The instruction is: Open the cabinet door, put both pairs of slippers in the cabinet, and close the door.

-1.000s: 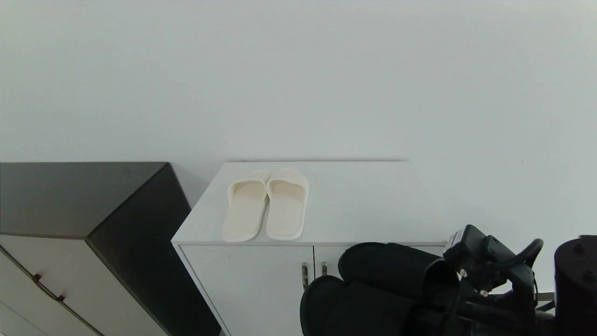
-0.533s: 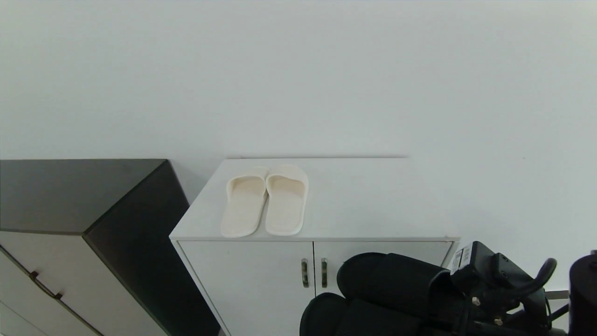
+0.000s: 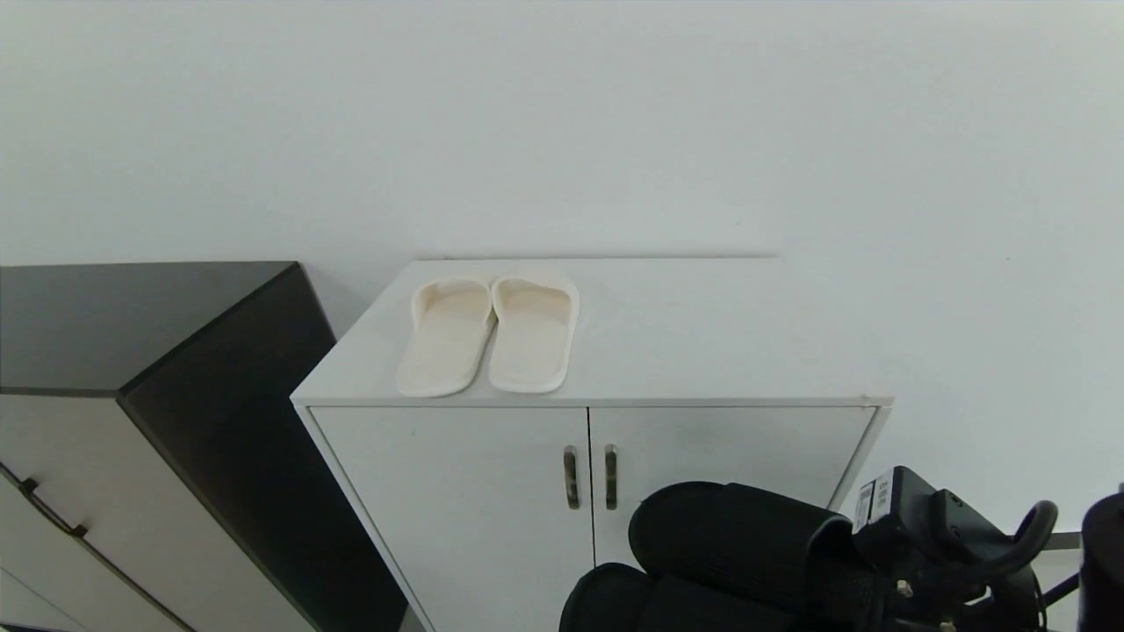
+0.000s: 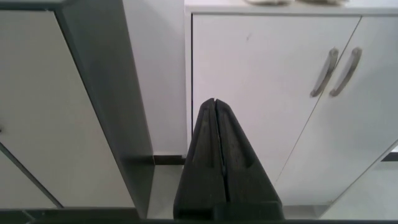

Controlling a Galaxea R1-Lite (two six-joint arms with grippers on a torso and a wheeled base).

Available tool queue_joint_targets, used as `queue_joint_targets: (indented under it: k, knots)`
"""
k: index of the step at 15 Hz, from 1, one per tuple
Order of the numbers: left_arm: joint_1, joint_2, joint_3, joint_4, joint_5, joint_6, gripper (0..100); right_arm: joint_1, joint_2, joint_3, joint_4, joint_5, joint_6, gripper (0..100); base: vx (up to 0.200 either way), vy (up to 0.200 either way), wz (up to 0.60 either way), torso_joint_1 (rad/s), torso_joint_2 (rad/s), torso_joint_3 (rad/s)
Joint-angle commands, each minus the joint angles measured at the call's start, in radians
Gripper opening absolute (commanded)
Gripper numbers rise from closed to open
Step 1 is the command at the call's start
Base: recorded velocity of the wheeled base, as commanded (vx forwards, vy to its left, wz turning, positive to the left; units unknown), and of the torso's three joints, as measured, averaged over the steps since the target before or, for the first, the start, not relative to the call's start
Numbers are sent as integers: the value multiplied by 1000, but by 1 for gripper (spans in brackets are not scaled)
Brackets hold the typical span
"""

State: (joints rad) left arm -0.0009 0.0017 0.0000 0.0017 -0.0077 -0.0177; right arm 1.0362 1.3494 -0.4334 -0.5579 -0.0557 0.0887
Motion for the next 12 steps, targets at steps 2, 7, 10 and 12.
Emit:
queue_joint_targets:
  k: [2, 7, 10, 12]
  knots:
    - [1, 1, 0, 0, -5, -1, 0, 1, -9, 1, 0, 5, 0, 0, 0, 0, 0, -217, 532, 315]
    - [1, 0, 0, 0, -3, 4, 0, 12, -15, 12, 0, 7, 0, 0, 0, 0, 0, -193, 509, 311]
    - [1, 1, 0, 1, -5, 8, 100, 15, -16, 10, -2, 7, 0, 0, 0, 0, 0, -172, 484, 320]
    - [1, 0, 0, 1, -5, 7, 100, 18, -18, 12, -2, 7, 0, 0, 0, 0, 0, -156, 491, 327]
